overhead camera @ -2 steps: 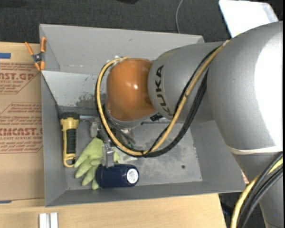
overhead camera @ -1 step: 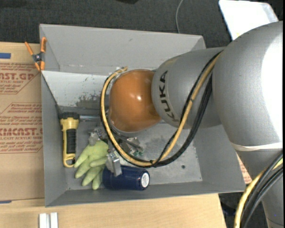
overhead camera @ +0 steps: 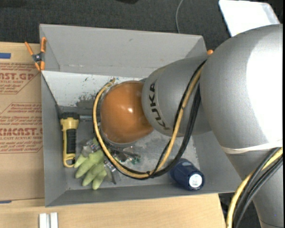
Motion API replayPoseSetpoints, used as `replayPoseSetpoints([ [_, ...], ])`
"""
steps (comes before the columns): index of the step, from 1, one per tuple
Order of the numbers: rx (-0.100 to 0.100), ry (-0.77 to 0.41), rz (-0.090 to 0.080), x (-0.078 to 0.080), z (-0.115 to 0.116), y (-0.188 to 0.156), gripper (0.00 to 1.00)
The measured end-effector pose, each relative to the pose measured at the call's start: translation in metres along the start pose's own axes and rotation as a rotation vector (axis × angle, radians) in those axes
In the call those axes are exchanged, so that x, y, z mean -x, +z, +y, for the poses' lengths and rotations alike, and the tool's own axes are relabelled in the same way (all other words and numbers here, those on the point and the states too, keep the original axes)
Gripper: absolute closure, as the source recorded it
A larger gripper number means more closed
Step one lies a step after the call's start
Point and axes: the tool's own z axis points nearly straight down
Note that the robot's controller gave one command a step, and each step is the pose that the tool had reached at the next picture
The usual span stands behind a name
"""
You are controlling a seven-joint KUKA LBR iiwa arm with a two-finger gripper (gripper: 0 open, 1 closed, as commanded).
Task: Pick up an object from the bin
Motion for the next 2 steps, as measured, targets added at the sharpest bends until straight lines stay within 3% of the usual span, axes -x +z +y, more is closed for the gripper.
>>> replayPoseSetpoints([
  [1,0.001,-0.268,-0.009,-0.0059,0.0356,0.0138,1.0],
  [2,0.001,-0.268,-0.009,-0.0059,0.0355,0.0138,1.0],
])
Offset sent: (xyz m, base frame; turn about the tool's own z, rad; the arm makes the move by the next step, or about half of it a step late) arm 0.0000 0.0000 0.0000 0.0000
